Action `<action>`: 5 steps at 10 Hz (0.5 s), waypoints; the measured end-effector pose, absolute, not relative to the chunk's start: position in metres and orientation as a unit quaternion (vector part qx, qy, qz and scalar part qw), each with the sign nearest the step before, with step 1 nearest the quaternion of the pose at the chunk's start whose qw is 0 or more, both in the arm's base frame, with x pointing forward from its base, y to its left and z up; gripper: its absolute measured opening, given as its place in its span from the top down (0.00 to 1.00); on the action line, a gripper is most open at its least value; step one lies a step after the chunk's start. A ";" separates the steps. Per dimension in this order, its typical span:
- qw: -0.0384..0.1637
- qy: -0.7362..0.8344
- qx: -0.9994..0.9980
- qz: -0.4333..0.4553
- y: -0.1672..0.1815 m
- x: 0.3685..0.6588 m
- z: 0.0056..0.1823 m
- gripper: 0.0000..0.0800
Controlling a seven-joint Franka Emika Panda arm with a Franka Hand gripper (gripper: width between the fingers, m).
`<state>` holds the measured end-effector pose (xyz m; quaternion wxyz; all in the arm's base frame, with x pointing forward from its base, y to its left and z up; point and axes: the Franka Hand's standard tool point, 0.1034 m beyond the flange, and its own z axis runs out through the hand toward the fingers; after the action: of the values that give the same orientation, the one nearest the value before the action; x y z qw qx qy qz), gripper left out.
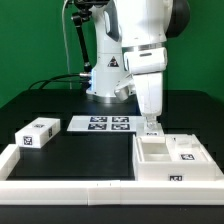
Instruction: Assemble cabinet
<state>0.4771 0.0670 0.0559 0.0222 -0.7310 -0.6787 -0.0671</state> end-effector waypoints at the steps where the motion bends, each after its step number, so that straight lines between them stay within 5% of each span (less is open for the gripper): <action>1: 0.023 -0.678 -0.731 -0.067 0.067 0.484 0.057 0.91; 5: 0.028 -0.679 -0.731 -0.060 0.067 0.497 0.059 0.91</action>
Offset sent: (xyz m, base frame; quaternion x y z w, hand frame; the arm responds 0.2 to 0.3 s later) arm 0.0253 0.0154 -0.0035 0.0226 0.0079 -0.0574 0.9981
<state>0.4972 0.0672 0.0593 0.0285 -0.7311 -0.6790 -0.0604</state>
